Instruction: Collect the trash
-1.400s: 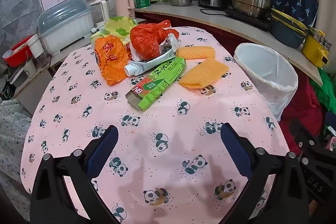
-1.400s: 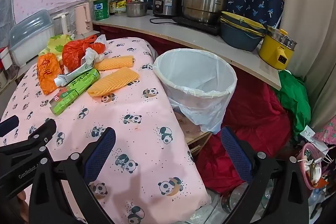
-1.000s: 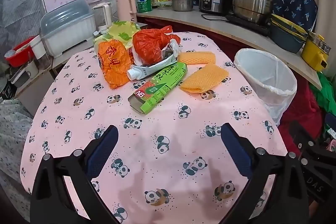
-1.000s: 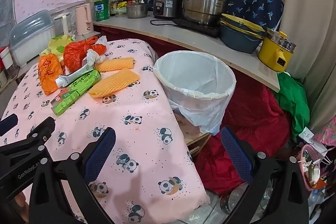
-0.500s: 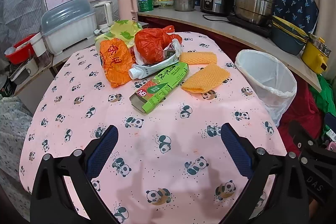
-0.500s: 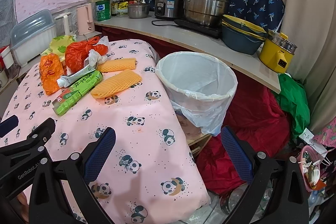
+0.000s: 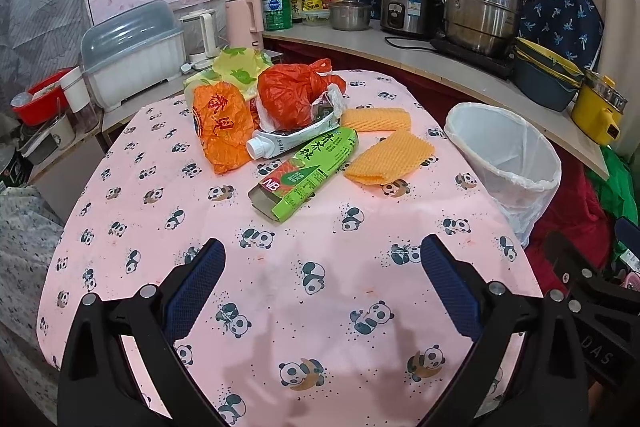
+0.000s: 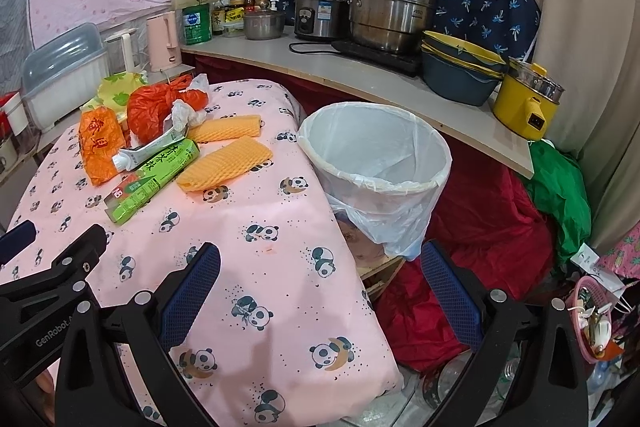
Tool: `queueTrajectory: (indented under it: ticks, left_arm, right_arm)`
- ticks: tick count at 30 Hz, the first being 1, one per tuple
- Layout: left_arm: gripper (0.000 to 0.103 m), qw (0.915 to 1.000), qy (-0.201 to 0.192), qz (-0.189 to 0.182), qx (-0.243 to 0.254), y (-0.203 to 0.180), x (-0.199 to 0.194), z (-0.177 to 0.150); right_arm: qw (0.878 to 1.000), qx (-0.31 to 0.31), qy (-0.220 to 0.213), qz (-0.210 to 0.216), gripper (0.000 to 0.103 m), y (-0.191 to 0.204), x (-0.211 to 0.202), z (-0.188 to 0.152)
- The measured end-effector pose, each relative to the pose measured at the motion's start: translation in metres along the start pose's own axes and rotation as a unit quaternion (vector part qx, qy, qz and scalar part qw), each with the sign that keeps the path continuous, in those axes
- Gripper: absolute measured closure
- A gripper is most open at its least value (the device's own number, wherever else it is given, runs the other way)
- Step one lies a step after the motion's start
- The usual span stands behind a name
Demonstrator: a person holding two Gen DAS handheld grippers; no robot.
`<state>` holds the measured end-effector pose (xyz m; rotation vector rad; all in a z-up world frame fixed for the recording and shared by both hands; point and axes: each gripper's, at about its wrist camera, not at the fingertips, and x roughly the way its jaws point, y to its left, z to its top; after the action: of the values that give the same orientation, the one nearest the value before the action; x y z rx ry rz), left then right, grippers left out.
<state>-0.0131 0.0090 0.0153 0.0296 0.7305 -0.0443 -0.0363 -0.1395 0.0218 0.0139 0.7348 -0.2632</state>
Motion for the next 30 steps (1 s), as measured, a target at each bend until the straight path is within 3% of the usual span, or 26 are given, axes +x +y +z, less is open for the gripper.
queueTrajectory:
  ticks: [30]
  left_arm:
    - [0.009,1.0,-0.001,-0.001,0.001,0.0006,-0.0004,-0.0045]
  right_arm:
    - [1.0,0.006,-0.008,-0.005,0.007,0.0009,-0.0054,-0.0012]
